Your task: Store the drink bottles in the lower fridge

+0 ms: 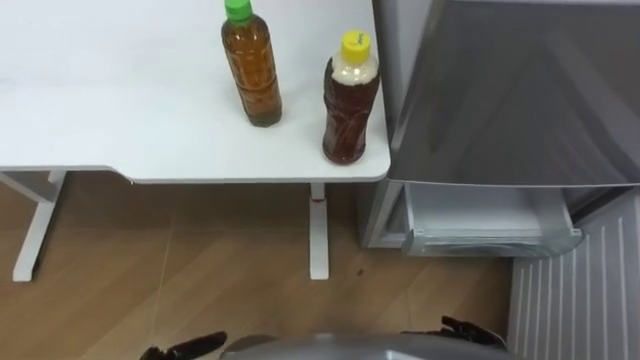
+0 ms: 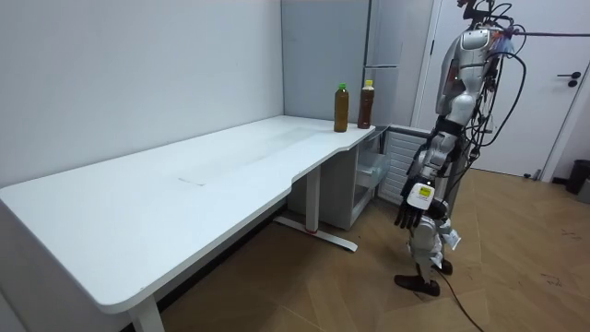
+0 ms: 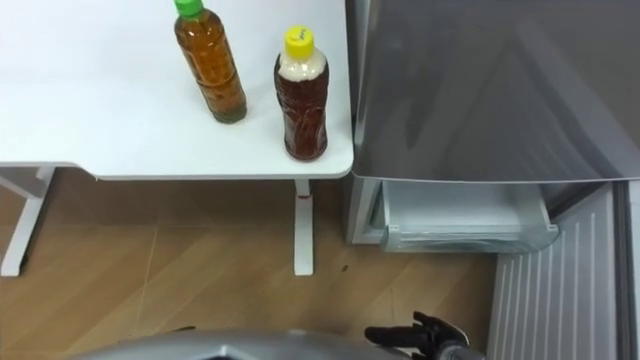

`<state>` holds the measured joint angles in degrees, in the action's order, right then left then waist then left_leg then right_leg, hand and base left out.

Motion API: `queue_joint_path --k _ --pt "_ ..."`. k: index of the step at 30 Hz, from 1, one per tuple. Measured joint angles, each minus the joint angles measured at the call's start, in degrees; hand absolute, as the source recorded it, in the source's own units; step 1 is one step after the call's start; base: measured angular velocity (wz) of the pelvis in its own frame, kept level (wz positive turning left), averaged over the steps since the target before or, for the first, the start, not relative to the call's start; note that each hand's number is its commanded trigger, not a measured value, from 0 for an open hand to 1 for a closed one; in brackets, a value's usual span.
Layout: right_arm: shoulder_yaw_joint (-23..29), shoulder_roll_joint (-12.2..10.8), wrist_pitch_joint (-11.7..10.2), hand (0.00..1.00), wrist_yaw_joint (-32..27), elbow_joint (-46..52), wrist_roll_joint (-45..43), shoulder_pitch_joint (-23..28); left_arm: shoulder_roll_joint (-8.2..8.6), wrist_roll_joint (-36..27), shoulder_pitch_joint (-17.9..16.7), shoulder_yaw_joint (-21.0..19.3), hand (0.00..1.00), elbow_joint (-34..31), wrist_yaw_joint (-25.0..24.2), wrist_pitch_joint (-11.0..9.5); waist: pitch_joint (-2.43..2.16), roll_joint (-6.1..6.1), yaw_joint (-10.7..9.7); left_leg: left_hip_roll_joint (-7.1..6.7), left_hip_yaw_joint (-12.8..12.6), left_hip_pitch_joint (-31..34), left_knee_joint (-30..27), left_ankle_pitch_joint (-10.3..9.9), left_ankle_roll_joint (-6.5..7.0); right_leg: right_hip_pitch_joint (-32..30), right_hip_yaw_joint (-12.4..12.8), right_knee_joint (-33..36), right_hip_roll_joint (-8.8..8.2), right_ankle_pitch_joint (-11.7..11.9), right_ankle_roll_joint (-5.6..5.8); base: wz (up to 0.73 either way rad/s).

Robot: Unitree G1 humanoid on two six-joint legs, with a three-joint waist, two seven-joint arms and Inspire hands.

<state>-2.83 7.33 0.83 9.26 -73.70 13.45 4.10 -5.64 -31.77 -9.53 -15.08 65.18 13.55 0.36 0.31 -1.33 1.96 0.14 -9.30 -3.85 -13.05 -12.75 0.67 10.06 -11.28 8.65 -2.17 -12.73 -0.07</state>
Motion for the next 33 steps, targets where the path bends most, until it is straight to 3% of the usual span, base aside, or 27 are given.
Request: queue_joint_path --k 4,7,10,16,21,26,33 --pt "0.3 0.0 0.1 0.0 -0.4 0.2 -0.1 -0.2 -0.17 -11.9 0.0 -1.1 0.0 -2.6 4.4 -0.1 -0.09 0.49 -0.1 -0.02 0.0 -0.3 0.3 0.0 0.01 0.1 0.1 0.1 0.0 0.0 0.0 0.0" --pt "0.8 0.1 0.1 0.0 -1.1 1.1 -0.9 0.3 -0.28 -19.6 0.0 -2.2 0.0 -9.8 8.6 -0.6 -0.04 0.57 -0.1 0.01 0.1 0.1 0.1 0.0 0.01 -0.1 0.0 0.2 0.01 0.0 0.0 0.0" --pt "2.3 0.1 0.0 0.0 -1.8 3.0 -2.2 1.2 -0.49 -19.8 0.8 -2.9 0.0 -15.3 10.7 -3.3 -0.06 0.93 0.0 -0.01 0.0 0.2 0.3 0.0 0.01 -0.3 0.1 0.1 0.01 0.0 0.0 0.0" --pt "3.4 0.3 -0.4 0.0 -2.6 5.3 -2.8 2.6 -0.67 -19.7 1.2 -2.9 0.0 -34.3 16.5 -5.5 -0.12 1.09 -0.1 -0.01 0.1 0.8 0.0 0.0 -0.03 -1.1 0.1 0.1 0.09 0.0 -0.01 -0.01" --pt "3.6 0.2 -0.7 0.0 -2.8 5.3 -3.0 2.7 -0.5 -13.9 1.7 -2.9 0.0 -48.3 20.0 -5.8 -0.29 1.06 0.0 -0.04 0.1 0.4 0.4 0.0 -0.04 -1.0 0.1 0.0 0.12 0.0 -0.01 -0.01" --pt "3.8 0.2 -0.7 0.0 -2.4 5.2 -3.1 2.5 -0.35 -3.0 1.7 -2.8 0.0 -61.1 21.2 -5.9 -0.26 0.74 0.0 -0.05 0.2 0.2 0.3 0.0 -0.04 -0.8 0.2 0.0 0.13 0.0 -0.01 0.0" --pt "3.7 0.2 -0.8 0.0 -2.1 4.8 -3.0 2.4 -0.36 11.4 1.7 -2.6 0.0 -72.7 21.2 -6.3 -0.17 0.13 0.0 -0.02 0.1 0.3 0.1 0.1 -0.05 -0.9 0.4 0.0 0.17 0.0 -0.01 -0.01"
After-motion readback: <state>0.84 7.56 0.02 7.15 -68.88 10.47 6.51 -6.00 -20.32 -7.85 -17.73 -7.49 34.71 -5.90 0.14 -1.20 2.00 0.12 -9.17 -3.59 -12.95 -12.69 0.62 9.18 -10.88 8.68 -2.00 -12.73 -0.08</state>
